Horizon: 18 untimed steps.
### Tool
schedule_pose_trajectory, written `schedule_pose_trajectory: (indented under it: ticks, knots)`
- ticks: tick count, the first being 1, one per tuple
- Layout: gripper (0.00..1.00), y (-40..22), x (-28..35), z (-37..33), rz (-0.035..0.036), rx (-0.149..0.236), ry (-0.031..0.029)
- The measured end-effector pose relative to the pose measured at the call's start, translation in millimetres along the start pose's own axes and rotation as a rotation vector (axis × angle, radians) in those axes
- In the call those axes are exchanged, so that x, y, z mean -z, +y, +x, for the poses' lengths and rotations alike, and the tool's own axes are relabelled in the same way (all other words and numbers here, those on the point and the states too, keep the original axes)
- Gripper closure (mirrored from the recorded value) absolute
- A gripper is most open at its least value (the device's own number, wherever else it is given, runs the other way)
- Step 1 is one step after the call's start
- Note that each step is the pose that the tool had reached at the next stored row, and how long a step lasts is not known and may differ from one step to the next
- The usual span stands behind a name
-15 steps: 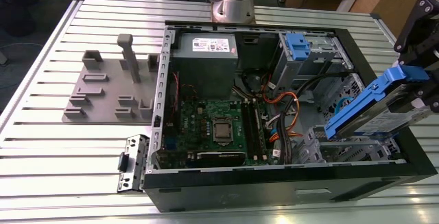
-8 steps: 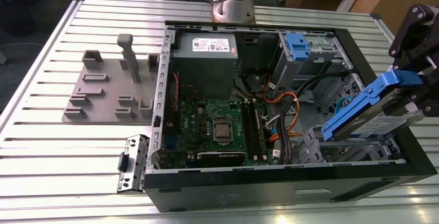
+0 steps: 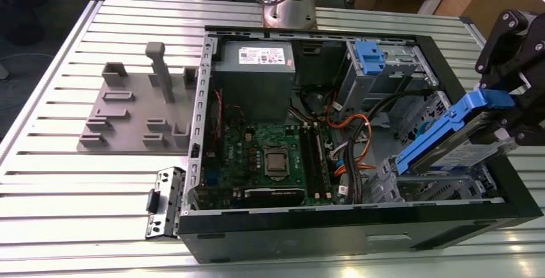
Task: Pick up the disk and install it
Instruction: 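Insert the disk into the insertion slot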
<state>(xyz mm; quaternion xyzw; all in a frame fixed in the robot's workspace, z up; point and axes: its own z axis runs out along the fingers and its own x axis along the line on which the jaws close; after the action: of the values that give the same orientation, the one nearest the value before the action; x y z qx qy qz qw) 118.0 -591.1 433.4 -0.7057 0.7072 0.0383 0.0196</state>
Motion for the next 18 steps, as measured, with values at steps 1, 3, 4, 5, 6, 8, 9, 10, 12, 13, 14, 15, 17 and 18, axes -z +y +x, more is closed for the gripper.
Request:
schedule_pose_trajectory:
  ticks: [1, 3, 4, 5, 6, 8, 9, 10, 12, 13, 14, 15, 17, 18]
  knots:
    - [0.64, 0.1, -0.8, -0.4, -0.0003, 0.004, 0.0000]
    - [0.64, 0.1, -2.4, -0.8, -0.0004, 0.005, -0.0001]
    - [0.64, 0.3, -3.5, -0.8, -0.0005, 0.006, -0.0002]
    - [0.64, 0.5, -4.7, -0.8, -0.0005, 0.005, -0.0001]
    - [0.64, 0.5, -5.9, -0.7, -0.0005, 0.006, 0.0002]
    - [0.64, 0.4, -8.8, -0.5, -0.0005, 0.006, 0.0009]
    - [0.64, 0.3, -10.1, -0.5, -0.0004, 0.006, 0.0018]
    - [0.64, 0.4, -13.1, -0.2, -0.0005, 0.006, -0.0010]
    - [0.64, 0.5, -16.7, 0.2, -0.0005, 0.006, -0.0006]
    - [0.64, 0.6, -17.9, 0.2, -0.0005, 0.006, 0.0005]
    - [0.64, 0.6, -20.1, 0.4, -0.0005, 0.006, -0.0001]
    - [0.64, 0.5, -21.9, 0.6, -0.0005, 0.006, 0.0000]
    - [0.64, 0.5, -25.4, 0.8, -0.0005, 0.006, 0.0001]
    - [0.64, 0.4, -27.3, 1.0, -0.0005, 0.006, -0.0002]
